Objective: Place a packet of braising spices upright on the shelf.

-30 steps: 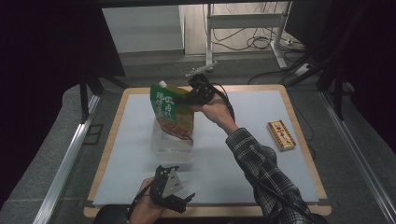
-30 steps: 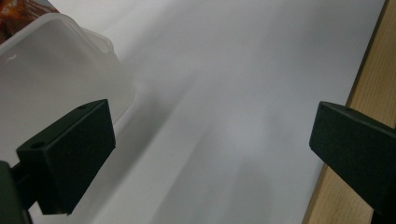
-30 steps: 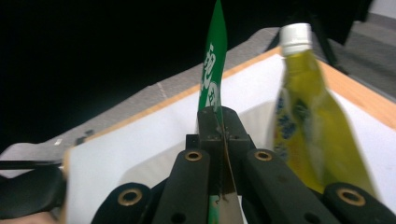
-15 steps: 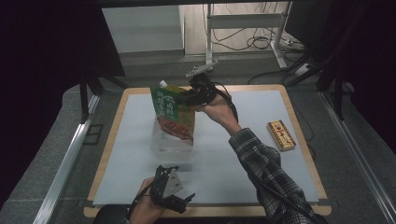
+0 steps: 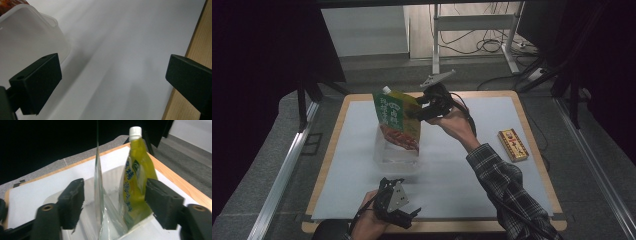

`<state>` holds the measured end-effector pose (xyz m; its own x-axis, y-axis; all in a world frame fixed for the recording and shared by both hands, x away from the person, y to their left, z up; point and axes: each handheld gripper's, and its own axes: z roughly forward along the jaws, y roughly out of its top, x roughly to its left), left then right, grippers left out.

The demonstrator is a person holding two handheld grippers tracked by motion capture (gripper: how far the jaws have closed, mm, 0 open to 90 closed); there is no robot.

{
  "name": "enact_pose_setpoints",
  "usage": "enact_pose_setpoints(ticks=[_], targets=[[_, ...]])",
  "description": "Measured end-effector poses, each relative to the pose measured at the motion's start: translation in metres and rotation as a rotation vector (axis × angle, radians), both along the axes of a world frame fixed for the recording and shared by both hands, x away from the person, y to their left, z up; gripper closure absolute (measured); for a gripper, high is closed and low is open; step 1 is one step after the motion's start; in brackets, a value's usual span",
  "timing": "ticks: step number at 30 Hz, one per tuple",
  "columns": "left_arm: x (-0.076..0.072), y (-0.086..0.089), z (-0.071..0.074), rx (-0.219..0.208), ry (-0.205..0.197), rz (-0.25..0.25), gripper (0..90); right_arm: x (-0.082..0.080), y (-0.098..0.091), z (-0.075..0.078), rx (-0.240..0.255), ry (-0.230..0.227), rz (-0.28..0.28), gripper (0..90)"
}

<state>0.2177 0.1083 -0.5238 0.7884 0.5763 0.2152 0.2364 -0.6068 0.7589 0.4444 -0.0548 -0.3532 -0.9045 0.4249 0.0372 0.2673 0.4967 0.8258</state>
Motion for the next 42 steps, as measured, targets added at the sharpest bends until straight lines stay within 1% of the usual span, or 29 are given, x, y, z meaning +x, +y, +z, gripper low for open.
enact_pose_setpoints(ticks=[3, 5, 9, 11, 14, 16, 18, 23, 27, 33, 35, 40, 42], targets=[[0.000, 0.000, 0.000, 0.001, -0.001, 0.001, 0.2, -0.001, -0.007, -0.001, 0.005, -0.007, -0.019, 26.8], [0.000, 0.000, 0.000, 0.000, -0.001, 0.001, 0.2, -0.002, -0.011, -0.002, 0.013, 0.002, -0.011, 26.4], [0.000, 0.001, 0.000, -0.004, -0.001, 0.005, 0.2, -0.007, -0.017, -0.006, 0.006, -0.032, -0.031, 21.3], [0.000, 0.001, 0.001, -0.006, -0.002, 0.006, 0.2, -0.010, -0.020, -0.008, 0.005, -0.045, -0.032, 19.5], [0.000, 0.001, 0.000, -0.006, -0.001, 0.006, 0.2, -0.014, -0.025, -0.012, 0.007, -0.053, -0.030, 16.3], [0.000, 0.001, 0.000, -0.006, -0.001, 0.006, 0.2, -0.016, -0.027, -0.014, -0.001, -0.064, -0.026, 13.2], [0.000, 0.001, 0.000, -0.006, 0.000, 0.007, 0.2, -0.018, -0.029, -0.016, -0.012, -0.057, -0.016, 10.5], [0.000, 0.001, 0.000, -0.006, 0.001, 0.007, 0.2, -0.024, -0.034, -0.022, -0.046, -0.078, -0.019, 5.6], [0.000, 0.001, 0.000, -0.006, 0.000, 0.007, 0.2, -0.028, -0.039, -0.027, -0.043, -0.075, -0.026, 3.5], [0.000, 0.001, 0.000, -0.008, 0.000, 0.008, 0.2, -0.034, -0.046, -0.034, -0.063, -0.084, -0.031, 2.7], [0.000, 0.001, 0.000, -0.007, 0.000, 0.009, 0.2, -0.036, -0.048, -0.037, -0.047, -0.074, -0.031, 2.5], [0.000, 0.001, 0.000, -0.009, 0.000, 0.009, 0.2, -0.040, -0.056, -0.044, -0.038, -0.062, -0.037, 2.4], [0.000, 0.001, 0.000, -0.010, 0.001, 0.010, 0.2, -0.041, -0.059, -0.047, -0.043, -0.061, -0.039, 2.4]])
